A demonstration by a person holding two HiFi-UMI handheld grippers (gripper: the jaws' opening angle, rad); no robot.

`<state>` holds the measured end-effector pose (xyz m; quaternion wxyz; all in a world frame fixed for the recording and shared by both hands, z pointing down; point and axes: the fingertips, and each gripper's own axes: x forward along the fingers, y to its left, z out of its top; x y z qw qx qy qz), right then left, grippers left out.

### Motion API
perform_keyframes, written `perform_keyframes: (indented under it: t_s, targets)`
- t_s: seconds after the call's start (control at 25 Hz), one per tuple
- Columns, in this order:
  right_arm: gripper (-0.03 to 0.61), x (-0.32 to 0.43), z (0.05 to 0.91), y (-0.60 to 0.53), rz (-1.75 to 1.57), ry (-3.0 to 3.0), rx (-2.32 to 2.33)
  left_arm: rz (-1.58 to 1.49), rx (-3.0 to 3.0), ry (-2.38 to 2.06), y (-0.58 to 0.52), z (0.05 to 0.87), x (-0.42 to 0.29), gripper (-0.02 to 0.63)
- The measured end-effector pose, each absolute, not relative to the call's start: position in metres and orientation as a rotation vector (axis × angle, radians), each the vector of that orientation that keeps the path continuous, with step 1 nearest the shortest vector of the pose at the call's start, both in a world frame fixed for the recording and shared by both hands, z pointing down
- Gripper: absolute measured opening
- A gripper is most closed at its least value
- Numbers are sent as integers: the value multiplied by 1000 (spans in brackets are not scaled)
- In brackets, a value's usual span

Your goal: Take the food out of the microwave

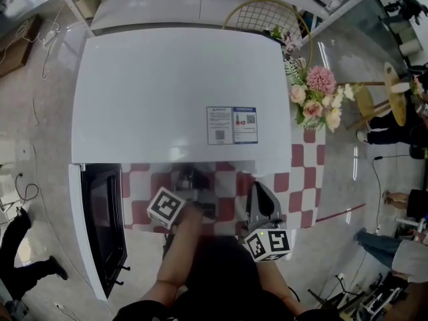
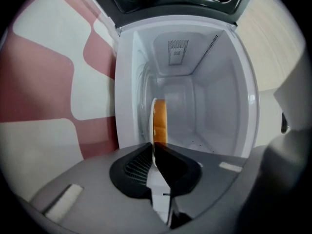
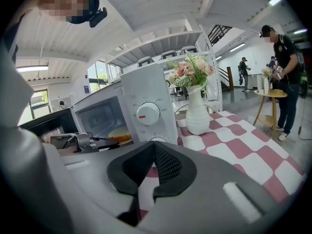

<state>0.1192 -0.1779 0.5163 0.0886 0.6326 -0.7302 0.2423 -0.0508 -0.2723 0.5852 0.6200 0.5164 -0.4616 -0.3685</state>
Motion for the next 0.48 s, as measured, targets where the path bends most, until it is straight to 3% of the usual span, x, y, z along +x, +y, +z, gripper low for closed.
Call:
perform_keyframes:
  t_s: [0.48]
  targets:
    - [0,121,517,-173,709,-2175,1876,-887,1180,-1043,-275,583,-55,20]
